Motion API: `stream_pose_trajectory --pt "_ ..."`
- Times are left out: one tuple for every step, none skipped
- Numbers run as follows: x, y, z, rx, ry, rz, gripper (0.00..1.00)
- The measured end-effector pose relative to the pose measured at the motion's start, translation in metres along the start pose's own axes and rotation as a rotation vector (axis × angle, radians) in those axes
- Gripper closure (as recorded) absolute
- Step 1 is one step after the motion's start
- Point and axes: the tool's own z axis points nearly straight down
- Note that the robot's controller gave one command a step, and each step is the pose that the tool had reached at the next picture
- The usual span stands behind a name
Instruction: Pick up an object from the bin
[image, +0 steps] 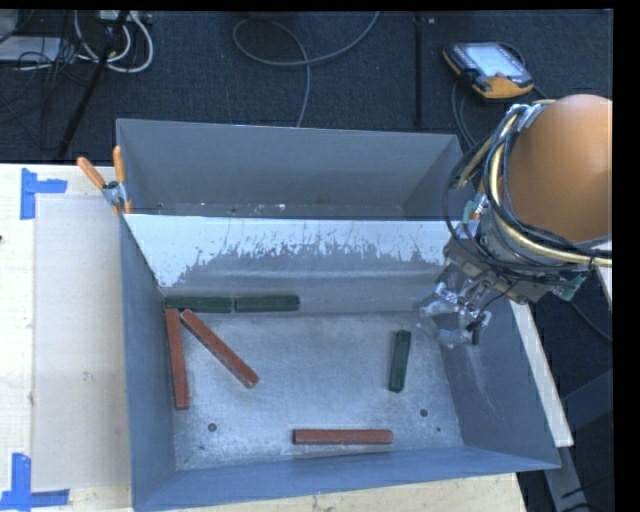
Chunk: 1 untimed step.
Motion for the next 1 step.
stream_pose_trajectory --pt "0.0143 0.0006 0.0945 -0.003 0.003 0.060 0.00"
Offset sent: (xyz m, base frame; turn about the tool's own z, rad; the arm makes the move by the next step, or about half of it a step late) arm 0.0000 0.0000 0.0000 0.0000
